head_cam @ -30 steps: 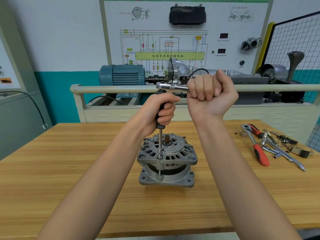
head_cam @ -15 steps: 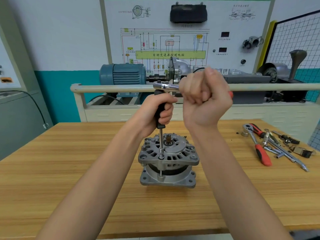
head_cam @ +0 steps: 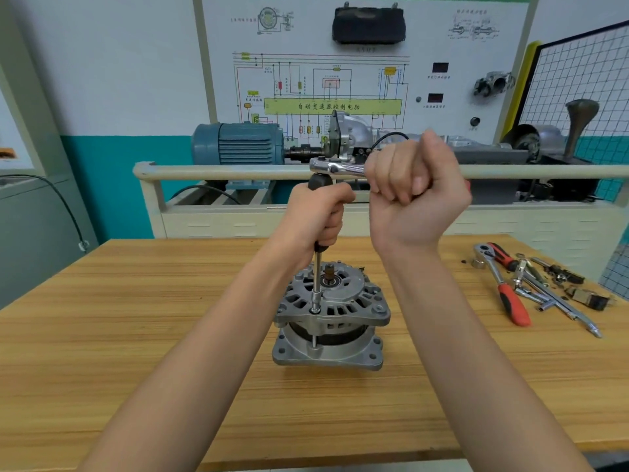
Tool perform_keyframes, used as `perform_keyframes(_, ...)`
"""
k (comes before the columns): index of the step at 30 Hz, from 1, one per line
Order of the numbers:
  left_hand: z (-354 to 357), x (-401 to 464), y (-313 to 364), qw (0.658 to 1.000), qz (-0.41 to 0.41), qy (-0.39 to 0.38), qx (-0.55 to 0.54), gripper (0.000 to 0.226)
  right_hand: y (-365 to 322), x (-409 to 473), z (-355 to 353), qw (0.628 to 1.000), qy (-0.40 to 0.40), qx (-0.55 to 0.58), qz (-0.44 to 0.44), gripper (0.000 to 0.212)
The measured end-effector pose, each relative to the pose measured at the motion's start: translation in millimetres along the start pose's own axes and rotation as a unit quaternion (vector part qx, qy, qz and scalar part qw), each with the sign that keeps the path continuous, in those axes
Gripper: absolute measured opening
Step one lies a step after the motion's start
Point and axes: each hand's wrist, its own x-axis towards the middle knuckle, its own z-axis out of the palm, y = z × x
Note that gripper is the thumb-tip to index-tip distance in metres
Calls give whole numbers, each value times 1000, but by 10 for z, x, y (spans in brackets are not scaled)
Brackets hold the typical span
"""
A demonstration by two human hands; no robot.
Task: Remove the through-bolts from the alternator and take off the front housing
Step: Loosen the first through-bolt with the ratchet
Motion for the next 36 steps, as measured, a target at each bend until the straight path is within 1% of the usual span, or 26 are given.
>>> perform_keyframes(2,64,4,-14,999,12,44,5,56,54,-99,102,988,-26,-124,-83,41)
perform_keyframes(3,82,5,-18,998,19,58,4,53,72,-129,146,980,-30,-165,-107,36)
perform_keyframes(4,87,10,-23,998,23,64,0,50,80,-142,167,976,-33,-184,-114,32)
perform_keyframes(5,82,14,-29,998,25,63,-4,47,77,-135,166,977,-36,-179,-109,33)
perform_keyframes(8,6,14,-35,999,12,33,-5,43,29,-40,84,994,-38,-87,-56,47)
perform_keyframes(11,-90,-14,-1,999,1,-39,-13,40,-28,88,-41,999,-16,27,34,54)
perform_keyframes(13,-135,-32,35,997,8,-75,-25,36,-39,165,-120,989,24,100,102,53)
perform_keyframes(15,-149,-34,56,994,25,-97,-35,33,-17,222,-182,971,58,176,152,50)
perform_keyframes(17,-132,-33,54,992,26,-117,-43,38,11,246,-220,952,80,236,177,49)
perform_keyframes(18,-123,-30,48,991,20,-123,-47,43,20,247,-228,948,86,249,180,49)
perform_keyframes(19,-119,-24,44,991,12,-120,-51,48,24,240,-226,949,87,248,176,49)
perform_keyframes(21,-108,0,39,995,1,-86,-53,52,23,215,-190,963,81,207,155,50)
perform_keyframes(23,-75,30,25,998,0,-32,-44,52,23,177,-128,982,63,135,118,51)
perform_keyframes(25,-32,51,6,999,2,24,-33,49,47,118,-52,996,25,56,66,53)
perform_keyframes(27,7,56,-6,997,8,67,-25,44,89,40,45,999,-11,-33,1,48)
perform_keyframes(29,23,49,-15,996,19,86,-25,43,134,-41,134,990,-31,-128,-54,39)
perform_keyframes(31,1,36,-23,996,26,77,-25,43,158,-83,184,981,-47,-172,-81,33)
perform_keyframes(32,-24,31,-24,998,23,57,-27,41,156,-79,181,982,-47,-164,-79,34)
perform_keyframes(34,-97,23,-12,999,13,-8,-44,38,133,-23,131,993,-39,-103,-46,44)
perform_keyframes(36,-177,25,4,995,7,-76,-65,35,96,68,54,999,-32,-19,15,51)
